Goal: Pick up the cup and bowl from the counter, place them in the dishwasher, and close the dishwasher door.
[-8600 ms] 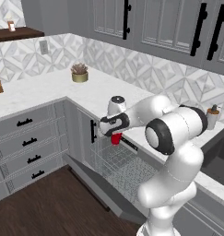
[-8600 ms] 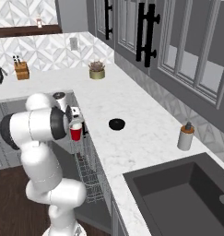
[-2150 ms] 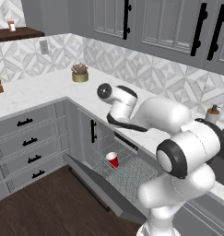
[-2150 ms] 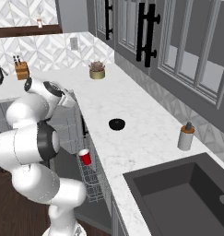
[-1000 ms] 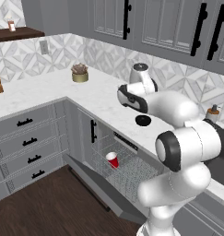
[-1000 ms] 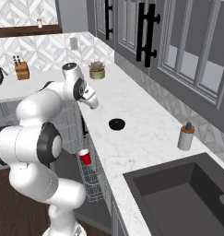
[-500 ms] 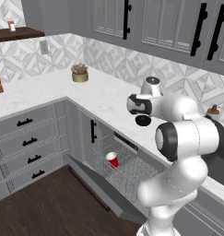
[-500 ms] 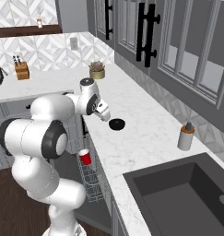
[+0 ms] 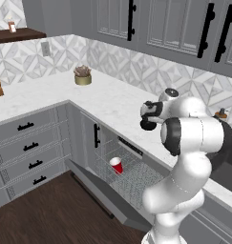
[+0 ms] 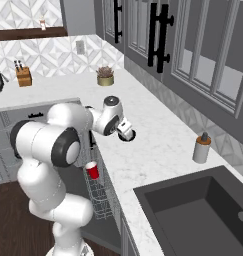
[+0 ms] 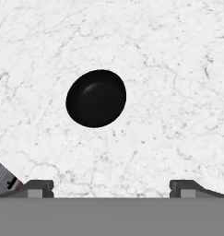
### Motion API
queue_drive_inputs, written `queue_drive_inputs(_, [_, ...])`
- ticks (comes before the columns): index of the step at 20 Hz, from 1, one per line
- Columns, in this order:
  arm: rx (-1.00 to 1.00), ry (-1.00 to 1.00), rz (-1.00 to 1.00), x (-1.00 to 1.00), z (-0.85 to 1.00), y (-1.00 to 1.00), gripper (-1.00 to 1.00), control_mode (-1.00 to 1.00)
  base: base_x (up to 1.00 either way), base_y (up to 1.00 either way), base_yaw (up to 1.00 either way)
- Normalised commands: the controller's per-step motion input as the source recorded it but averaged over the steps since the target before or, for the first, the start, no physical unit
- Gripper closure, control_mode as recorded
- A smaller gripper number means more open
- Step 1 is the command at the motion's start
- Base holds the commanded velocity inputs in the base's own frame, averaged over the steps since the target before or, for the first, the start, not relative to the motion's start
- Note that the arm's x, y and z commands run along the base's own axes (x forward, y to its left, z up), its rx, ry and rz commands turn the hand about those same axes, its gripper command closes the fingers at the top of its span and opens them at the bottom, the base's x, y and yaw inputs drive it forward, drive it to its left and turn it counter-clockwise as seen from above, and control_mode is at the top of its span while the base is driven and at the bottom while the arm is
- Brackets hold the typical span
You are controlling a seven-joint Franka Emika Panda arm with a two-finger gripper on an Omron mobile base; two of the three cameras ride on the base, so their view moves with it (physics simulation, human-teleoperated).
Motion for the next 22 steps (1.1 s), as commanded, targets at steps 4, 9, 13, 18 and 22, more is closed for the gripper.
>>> queue_drive_inputs(4, [0.15,-0.01,0.00,0.21,-0.27,-0.59,-1.00,-1.00,0.00,0.00,0.00])
queue_drive_inputs(9, [0.01,0.00,0.00,0.40,-0.04,-0.28,-1.00,-1.00,0.00,0.00,0.00])
queue_drive_inputs(13, [0.00,0.03,0.00,0.50,-0.04,0.00,-1.00,-1.00,0.00,0.00,0.00])
queue_drive_inputs(18, [0.00,0.07,0.00,0.40,-0.21,0.00,-1.00,-1.00,0.00,0.00,0.00])
queue_drive_inputs(22, [0.00,0.12,0.00,0.34,-0.38,0.00,-1.00,-1.00,0.00,0.00,0.00])
